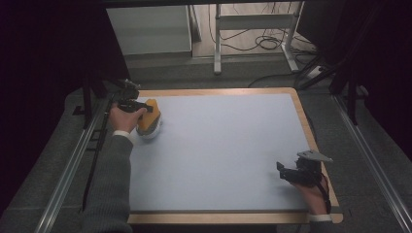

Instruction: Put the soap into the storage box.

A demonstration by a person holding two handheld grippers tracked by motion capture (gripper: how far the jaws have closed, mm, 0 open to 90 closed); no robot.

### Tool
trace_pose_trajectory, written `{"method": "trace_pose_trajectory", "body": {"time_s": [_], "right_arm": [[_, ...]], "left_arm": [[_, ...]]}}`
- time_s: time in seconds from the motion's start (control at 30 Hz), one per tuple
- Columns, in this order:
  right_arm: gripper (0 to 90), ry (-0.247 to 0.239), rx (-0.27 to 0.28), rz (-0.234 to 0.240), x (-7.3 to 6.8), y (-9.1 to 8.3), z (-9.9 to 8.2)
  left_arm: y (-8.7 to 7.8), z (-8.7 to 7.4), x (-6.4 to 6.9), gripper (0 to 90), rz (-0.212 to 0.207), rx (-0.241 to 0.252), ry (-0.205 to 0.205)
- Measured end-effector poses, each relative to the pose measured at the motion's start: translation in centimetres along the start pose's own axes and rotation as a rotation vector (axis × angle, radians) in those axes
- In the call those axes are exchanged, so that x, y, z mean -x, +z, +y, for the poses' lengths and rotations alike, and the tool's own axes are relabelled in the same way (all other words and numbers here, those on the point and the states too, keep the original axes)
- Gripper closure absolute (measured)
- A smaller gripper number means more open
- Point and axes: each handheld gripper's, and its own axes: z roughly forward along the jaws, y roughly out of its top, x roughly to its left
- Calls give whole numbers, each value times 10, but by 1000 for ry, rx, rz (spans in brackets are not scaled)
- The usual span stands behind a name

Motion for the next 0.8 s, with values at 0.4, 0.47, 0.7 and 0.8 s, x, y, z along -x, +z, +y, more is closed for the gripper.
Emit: {"method": "trace_pose_trajectory", "body": {"time_s": [0.4, 0.47, 0.7, 0.8], "right_arm": [[85, -6, -4, 2, -1, 1, 0], [85, -5, -5, 2, -2, 1, 0], [85, -4, -8, 3, -1, 2, -1], [85, -8, -8, 3, -2, 2, -1]], "left_arm": [[13, -7, -14, 611, 38, 20, -49], [18, -9, -15, 611, 37, 19, -53], [23, -11, -15, 609, 37, 31, -65], [24, -12, -15, 600, 35, 28, -74]]}}
